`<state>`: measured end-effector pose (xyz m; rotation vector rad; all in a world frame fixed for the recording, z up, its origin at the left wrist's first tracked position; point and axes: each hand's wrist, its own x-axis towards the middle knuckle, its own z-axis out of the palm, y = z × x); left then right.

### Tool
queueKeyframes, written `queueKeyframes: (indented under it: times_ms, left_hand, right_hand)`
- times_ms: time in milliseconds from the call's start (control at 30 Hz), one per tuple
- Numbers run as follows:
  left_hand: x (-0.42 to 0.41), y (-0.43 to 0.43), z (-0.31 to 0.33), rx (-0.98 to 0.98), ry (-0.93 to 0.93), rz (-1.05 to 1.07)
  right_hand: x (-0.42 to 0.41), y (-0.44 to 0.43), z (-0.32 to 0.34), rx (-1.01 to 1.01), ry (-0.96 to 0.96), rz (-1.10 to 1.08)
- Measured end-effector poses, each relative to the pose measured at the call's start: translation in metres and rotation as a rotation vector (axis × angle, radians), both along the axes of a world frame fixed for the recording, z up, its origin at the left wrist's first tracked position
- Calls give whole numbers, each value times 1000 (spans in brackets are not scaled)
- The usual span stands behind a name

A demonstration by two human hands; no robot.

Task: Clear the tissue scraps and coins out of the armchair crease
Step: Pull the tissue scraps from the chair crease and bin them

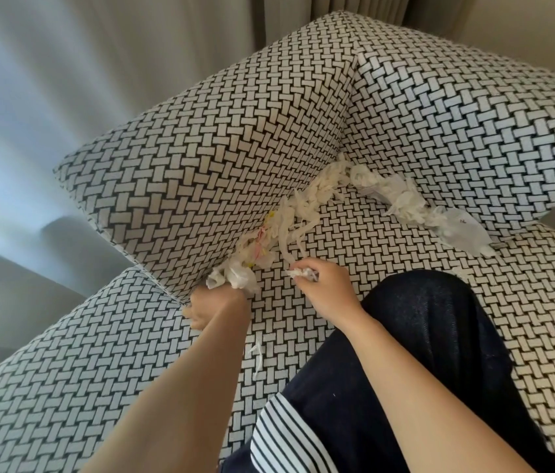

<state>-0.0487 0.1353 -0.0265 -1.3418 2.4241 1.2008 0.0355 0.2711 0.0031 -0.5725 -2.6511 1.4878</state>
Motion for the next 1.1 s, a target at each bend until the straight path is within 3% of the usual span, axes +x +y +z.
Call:
queueKeyframes:
  times_ms: [167, 300, 433, 667, 800, 900, 1100]
  left_hand:
    - [3, -7, -7, 52, 79, -48]
    - [16, -13, -2, 250, 261, -202]
    - [16, -15, -4, 284, 378, -175]
    - [20, -20, -18, -178, 235, -746]
    - [24, -4, -8, -212, 223, -874]
    - [24, 8, -7, -205, 201, -866]
    - [17, 26, 4, -71, 235, -549]
  right_hand:
    - [-1, 0, -1, -13, 3, -8]
    - [-2, -1, 0, -16, 11, -15]
    - [-1, -1, -1, -23, 14, -23]
    - [0, -2, 1, -33, 10, -15]
    - [0, -2, 1, -30, 7, -16]
    - [0, -3, 1, -12, -1, -13]
    - [0, -3, 1, -18, -1, -17]
